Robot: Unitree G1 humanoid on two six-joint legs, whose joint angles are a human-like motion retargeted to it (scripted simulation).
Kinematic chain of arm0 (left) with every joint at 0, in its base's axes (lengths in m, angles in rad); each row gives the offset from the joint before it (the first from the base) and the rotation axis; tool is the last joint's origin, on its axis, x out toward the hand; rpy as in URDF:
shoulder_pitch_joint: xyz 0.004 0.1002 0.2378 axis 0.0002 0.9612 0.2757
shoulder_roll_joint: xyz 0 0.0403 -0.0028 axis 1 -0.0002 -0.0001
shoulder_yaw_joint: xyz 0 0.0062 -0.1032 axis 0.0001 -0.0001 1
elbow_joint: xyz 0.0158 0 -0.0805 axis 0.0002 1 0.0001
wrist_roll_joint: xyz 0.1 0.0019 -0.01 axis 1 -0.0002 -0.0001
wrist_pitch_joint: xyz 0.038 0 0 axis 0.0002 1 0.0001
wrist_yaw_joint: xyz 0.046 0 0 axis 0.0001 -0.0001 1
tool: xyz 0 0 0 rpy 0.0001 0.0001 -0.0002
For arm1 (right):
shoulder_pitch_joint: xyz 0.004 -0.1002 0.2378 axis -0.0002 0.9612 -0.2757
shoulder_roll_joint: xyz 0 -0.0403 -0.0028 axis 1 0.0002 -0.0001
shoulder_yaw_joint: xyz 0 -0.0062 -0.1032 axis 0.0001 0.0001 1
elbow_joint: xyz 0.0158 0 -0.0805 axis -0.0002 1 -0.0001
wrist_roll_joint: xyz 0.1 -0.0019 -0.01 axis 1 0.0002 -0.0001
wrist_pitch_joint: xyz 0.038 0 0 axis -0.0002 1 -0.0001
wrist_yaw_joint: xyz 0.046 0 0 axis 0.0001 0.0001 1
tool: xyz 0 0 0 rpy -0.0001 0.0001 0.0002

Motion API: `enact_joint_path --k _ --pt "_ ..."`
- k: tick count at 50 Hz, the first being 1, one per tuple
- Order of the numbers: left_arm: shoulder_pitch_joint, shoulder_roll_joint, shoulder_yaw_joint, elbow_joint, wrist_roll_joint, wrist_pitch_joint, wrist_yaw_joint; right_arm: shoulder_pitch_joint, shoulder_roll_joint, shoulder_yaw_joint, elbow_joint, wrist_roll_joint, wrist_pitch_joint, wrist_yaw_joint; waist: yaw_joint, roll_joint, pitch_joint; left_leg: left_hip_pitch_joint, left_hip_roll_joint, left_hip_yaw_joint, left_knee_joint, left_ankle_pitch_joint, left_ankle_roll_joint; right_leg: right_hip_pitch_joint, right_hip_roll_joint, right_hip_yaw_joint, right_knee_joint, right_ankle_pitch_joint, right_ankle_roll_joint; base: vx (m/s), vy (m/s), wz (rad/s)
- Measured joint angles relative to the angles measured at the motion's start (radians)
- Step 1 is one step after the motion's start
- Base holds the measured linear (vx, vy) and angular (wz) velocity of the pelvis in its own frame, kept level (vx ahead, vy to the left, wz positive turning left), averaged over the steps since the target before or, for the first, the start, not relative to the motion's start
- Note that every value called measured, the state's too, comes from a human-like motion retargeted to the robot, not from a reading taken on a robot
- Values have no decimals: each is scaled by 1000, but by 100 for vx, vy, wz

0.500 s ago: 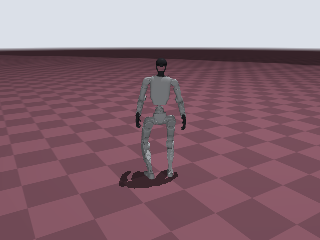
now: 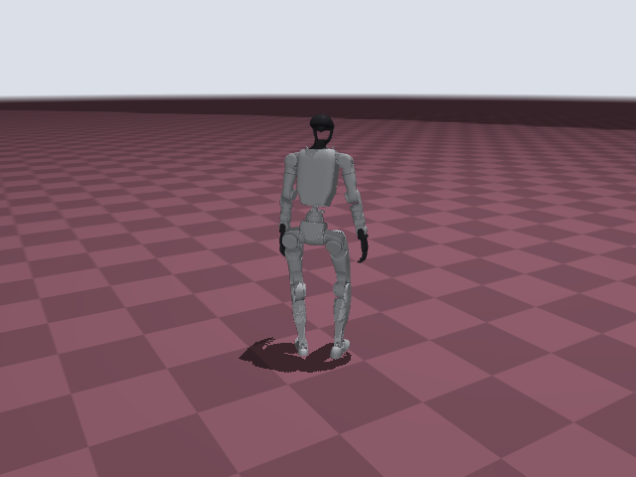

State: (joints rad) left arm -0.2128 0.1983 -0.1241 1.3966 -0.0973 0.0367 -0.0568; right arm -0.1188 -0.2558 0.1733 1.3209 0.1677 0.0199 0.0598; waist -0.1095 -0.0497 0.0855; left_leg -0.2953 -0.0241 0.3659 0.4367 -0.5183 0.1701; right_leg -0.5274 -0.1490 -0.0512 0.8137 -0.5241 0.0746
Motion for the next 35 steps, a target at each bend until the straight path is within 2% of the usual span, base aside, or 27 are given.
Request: enact_joint_path --k 5,13,15,21,25,27,32,35 --pt "20 -1 12 10 -38 -5 6 -6 17 14 -10 7 -2 4 -2 -31 -8 -33 26 24 84 -1 -13 12 4 16 -18 -25 7 -15 -16 -22" --pt "-20 -12 -33 -29 -73 -15 8 -46 6 32 -43 38 -1 6 16 -7 -1 -103 108 6 200 13 -47 23 49 -39 -69 -2 -11 -15 -17 -6" --pt "-38 -16 -57 -53 -68 -21 10 -54 -5 36 -51 43 -1 3 30 7 9 -132 120 -25 240 -4 -56 25 62 -59 -74 7 -15 -18 -16 2" --pt "-93 -22 -136 -125 -33 -29 0 -65 -39 41 -63 50 4 -3 74 72 37 -171 177 -64 470 -164 -36 28 91 -137 -77 22 -20 -18 -12 14" --pt "-108 -21 -157 -155 -23 -24 -7 -61 -56 40 -56 51 14 -12 91 122 42 -119 239 -79 660 -222 -31 33 120 -176 -74 33 -27 -18 -5 0" --pt "-115 -21 -157 -163 -27 -19 -6 -54 -63 31 -44 53 20 -16 97 165 60 -47 271 -112 703 -216 -50 83 168 -196 -146 72 -31 -16 1 -14" --pt "-87 -27 -144 -162 -34 -23 9 -12 -54 11 -26 55 19 -28 79 196 62 99 216 -194 606 -192 -101 82 190 -203 -165 116 -22 -19 8 -6" --pt "-76 -30 -139 -157 -29 -27 19 6 -49 2 -21 42 14 -30 66 175 60 150 134 -221 455 -221 -94 50 150 -193 -144 131 -1 -22 13 3"
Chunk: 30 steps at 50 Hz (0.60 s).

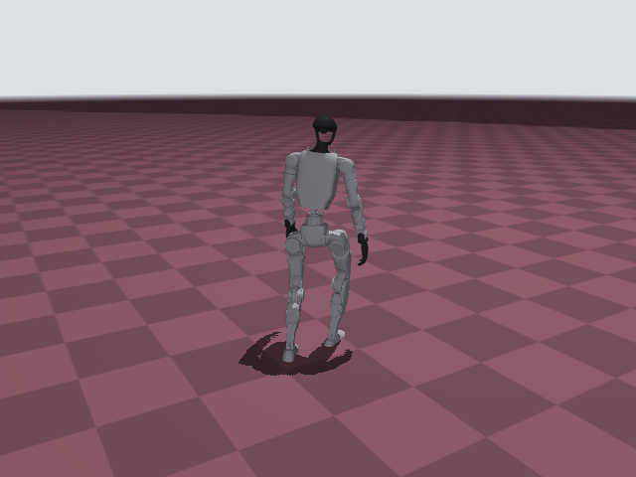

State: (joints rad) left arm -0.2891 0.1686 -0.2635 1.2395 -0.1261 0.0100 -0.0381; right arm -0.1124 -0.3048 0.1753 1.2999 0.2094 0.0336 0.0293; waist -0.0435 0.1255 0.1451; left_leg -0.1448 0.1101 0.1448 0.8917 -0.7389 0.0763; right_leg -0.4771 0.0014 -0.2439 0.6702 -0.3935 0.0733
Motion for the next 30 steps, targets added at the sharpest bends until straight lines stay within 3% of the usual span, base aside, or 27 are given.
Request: enact_joint_path --k 5,12,20,25,30 --pt "10 7 2 19 17 -4 12 7 10 4 -9 -36 -8 10 -11 -63 2 18 -110 14 -182 -15 52 -70 -96 13 33 40 50 -27 14 -6" --pt "60 17 0 48 33 -6 23 -3 10 28 -38 -70 -23 2 -2 -99 19 -17 -143 62 -229 21 70 -124 -215 -26 139 -33 11 -24 10 -38" --pt "125 20 -2 45 34 -7 11 -23 -1 34 -82 -43 -49 -33 -25 -136 24 -14 -194 94 -261 44 98 -149 -345 69 474 -127 -39 -9 4 -28" --pt "149 21 12 42 13 -11 9 -24 1 22 -103 3 -66 -50 -49 -157 19 24 -234 109 -330 64 111 -153 -368 154 592 -153 -48 3 0 -31" --pt "132 26 33 42 -22 -22 31 0 12 -1 -100 47 -77 -61 -87 -171 17 58 -239 128 -379 74 109 -178 -331 210 609 -144 -31 10 -2 -34"
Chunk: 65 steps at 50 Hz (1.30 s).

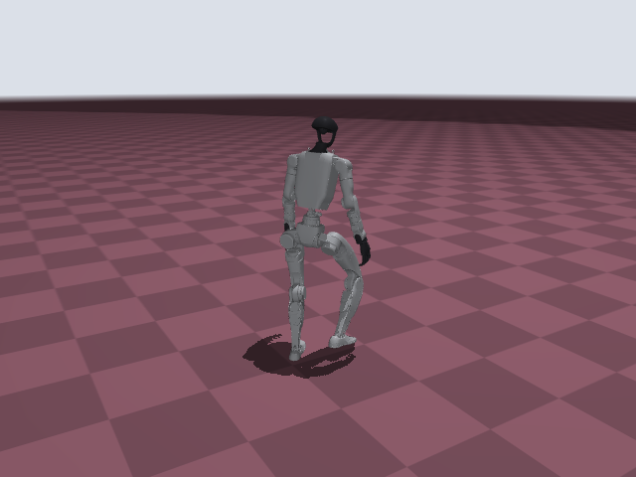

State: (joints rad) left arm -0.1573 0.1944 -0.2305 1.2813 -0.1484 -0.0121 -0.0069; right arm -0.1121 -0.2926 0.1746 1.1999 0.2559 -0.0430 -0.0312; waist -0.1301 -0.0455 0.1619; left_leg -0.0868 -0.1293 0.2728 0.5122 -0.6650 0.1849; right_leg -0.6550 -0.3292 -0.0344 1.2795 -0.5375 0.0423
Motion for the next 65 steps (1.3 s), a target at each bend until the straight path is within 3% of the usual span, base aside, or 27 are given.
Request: enact_joint_path --k 10,13,16,20,22,26,28,30,34,37,40,43,45,48,50,52,55,58,60,65 --pt "-75 14 -20 -9 -25 -57 35 75 -4 -59 83 52 -2 -1 -68 45 -34 53 83 35 -82 -3 -37 -94 198 -14 -427 108 97 22 -7 -37" --pt "-98 20 -46 -24 -18 -72 34 105 -25 -80 126 61 2 -14 -65 60 -42 62 106 43 -46 -32 -45 -103 221 -48 -583 144 114 35 -17 -38" --pt "-110 23 -63 -36 -11 -77 40 134 -32 -92 157 64 10 -30 -65 54 -49 81 120 54 21 -68 -62 -132 205 -77 -596 155 112 44 -22 -31" --pt "-97 20 -57 -35 -23 -65 64 160 -28 -103 195 49 21 -54 -59 56 -57 134 149 13 123 -74 -84 -125 192 -115 -454 175 55 60 -23 -29" --pt "-65 13 -38 -16 -49 -54 83 161 -24 -95 205 36 21 -71 -52 73 -45 159 173 -54 215 -10 -114 -76 225 -134 -375 163 2 67 -25 -65" --pt "7 8 4 36 -95 -34 103 133 -11 -48 168 20 12 -99 -23 141 -25 65 354 -114 620 290 -171 75 371 -183 -387 127 -106 61 -23 -66" --pt "23 15 17 45 -102 -20 101 104 -11 -24 129 16 9 -106 13 167 -21 -37 450 -134 834 404 -148 154 442 -190 -438 108 -143 63 -19 -57" --pt "28 23 28 46 -103 -10 105 70 -15 5 92 4 4 -115 64 163 -19 -136 497 -138 983 374 -92 231 478 -175 -470 76 -157 67 -14 -53" --pt "17 53 65 31 -89 -6 124 -22 -18 59 27 -44 2 -119 172 111 -10 -334 454 -112 1001 192 -29 394 474 -119 -545 6 -148 73 -5 -45" --pt "20 61 84 34 -90 -14 134 -75 -21 83 -10 -61 -7 -115 227 62 -7 -434 381 -52 789 104 -39 496 427 -79 -564 -60 -130 81 4 -22" --pt "16 59 92 57 -85 -16 139 -118 -25 96 -22 -76 -15 -113 249 8 -13 -486 277 12 432 116 -87 577 359 -64 -582 -112 -104 85 9 12" --pt "15 54 103 84 -73 -11 145 -145 -26 96 -11 -96 -14 -112 253 -54 -34 -471 139 45 63 202 -119 608 278 -77 -542 -159 -81 86 12 18" --pt "29 46 114 97 -76 -5 148 -139 -19 95 -2 -99 -11 -112 262 -76 -48 -486 107 45 57 230 -110 620 241 -80 -463 -175 -72 88 12 -7" --pt "54 36 127 119 -101 5 141 -105 1 88 25 -99 0 -96 270 -115 -74 -486 63 41 179 248 -54 618 150 -88 -270 -79 -45 91 14 -4" --pt "66 41 129 131 -130 9 115 -78 19 83 48 -91 9 -58 263 -168 -65 -425 -20 47 194 240 -2 575 41 -66 -57 105 -13 90 19 21" --pt "70 43 127 119 -134 13 99 -57 32 81 64 -90 19 -28 239 -201 -52 -337 -96 37 156 220 42 486 -59 -43 129 246 -24 89 19 31" --pt "64 49 108 91 -111 23 97 -28 39 80 77 -101 29 -10 192 -200 -33 -173 -159 -11 59 194 59 349 -133 -35 273 199 -85 92 14 25" --pt "45 54 86 67 -79 30 99 7 36 80 77 -110 28 -12 138 -162 -16 -12 -161 -69 -21 158 42 239 -119 -78 219 68 -114 93 4 26" --pt "26 59 71 53 -60 27 98 28 32 76 72 -112 25 -17 104 -131 -3 78 -141 -98 -44 119 33 180 -82 -116 95 20 -102 92 -3 34" --pt "-32 89 32 25 -39 -10 88 62 27 56 75 -99 29 -25 62 -27 11 232 -41 -144 -44 20 -2 106 128 -150 -464 83 43 88 -8 24"
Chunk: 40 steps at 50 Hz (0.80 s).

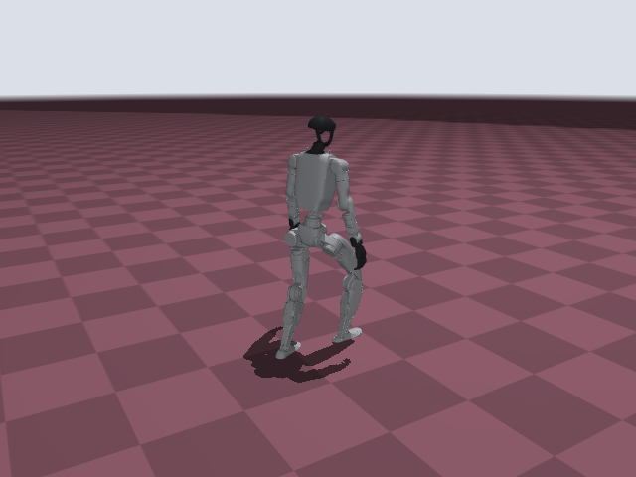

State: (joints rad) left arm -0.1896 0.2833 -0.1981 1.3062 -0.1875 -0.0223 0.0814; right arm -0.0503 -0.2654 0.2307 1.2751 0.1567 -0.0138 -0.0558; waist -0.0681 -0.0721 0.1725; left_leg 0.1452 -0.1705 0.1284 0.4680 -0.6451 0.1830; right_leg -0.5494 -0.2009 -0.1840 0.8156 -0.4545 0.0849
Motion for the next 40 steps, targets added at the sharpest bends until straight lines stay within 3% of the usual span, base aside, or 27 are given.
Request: enact_joint_path --k 2,5,8,10,12,15,20,25,27,30,35,37,40 --pt "-20 11 -7 -9 0 -10 1 7 2 -8 6 5 3 0 -3 32 -4 31 43 10 42 -34 -18 -2 68 21 -158 51 37 83 -11 26" --pt "-20 8 1 -19 -16 -14 3 26 7 -17 15 6 6 2 -18 44 -15 69 90 24 168 -49 -42 -26 91 63 -56 101 22 85 -14 40" --pt "19 -12 19 -7 -58 -5 -9 33 8 -14 16 12 4 2 -31 77 -14 44 197 19 450 89 -91 4 145 57 107 108 -61 82 -19 29" --pt "47 -30 24 -4 -83 7 -30 25 -2 -3 -4 26 4 4 -41 146 -9 -70 368 12 751 268 -121 56 232 -3 111 81 -136 73 -24 38" --pt "54 -44 17 -11 -83 26 -45 6 -18 1 -31 33 3 -5 -18 187 -11 -205 511 5 958 353 -85 116 302 -34 62 58 -183 73 -26 21" --pt "51 -53 11 -27 -59 40 -53 -29 -35 11 -63 29 1 -17 40 188 -11 -385 586 8 1098 268 -16 220 339 -36 -4 14 -209 72 -20 3" --pt "54 -48 29 -45 -19 27 -49 -87 -45 16 -102 12 -8 -8 134 130 -14 -584 487 96 868 69 -4 390 301 2 -78 -76 -188 72 -6 -1" --pt "41 -51 45 -6 7 30 -57 -130 -44 16 -98 8 -14 13 146 47 -38 -625 283 183 280 167 -101 488 211 23 -107 -164 -152 70 2 31" --pt "43 -51 52 3 14 34 -55 -135 -38 19 -93 6 -14 20 144 16 -51 -611 219 193 164 227 -108 496 178 39 -58 -208 -145 65 5 19" --pt "57 -54 64 12 8 41 -47 -119 -18 24 -86 3 -12 28 148 -14 -66 -624 185 186 250 267 -80 495 138 71 85 -229 -130 60 6 -4" --pt "60 -42 73 21 -1 54 -69 -97 25 36 -75 -3 6 85 113 -94 -78 -564 72 190 277 249 2 336 -24 93 479 -20 -79 50 7 9" --pt "58 -39 67 16 5 56 -74 -91 33 42 -78 -7 10 99 83 -97 -78 -531 54 176 258 246 8 263 -45 101 515 -32 -89 43 2 29" --pt "50 -40 55 11 12 55 -83 -80 40 44 -82 -8 13 110 39 -74 -74 -493 59 132 247 239 -6 189 -1 126 416 -88 -95 38 -5 43"
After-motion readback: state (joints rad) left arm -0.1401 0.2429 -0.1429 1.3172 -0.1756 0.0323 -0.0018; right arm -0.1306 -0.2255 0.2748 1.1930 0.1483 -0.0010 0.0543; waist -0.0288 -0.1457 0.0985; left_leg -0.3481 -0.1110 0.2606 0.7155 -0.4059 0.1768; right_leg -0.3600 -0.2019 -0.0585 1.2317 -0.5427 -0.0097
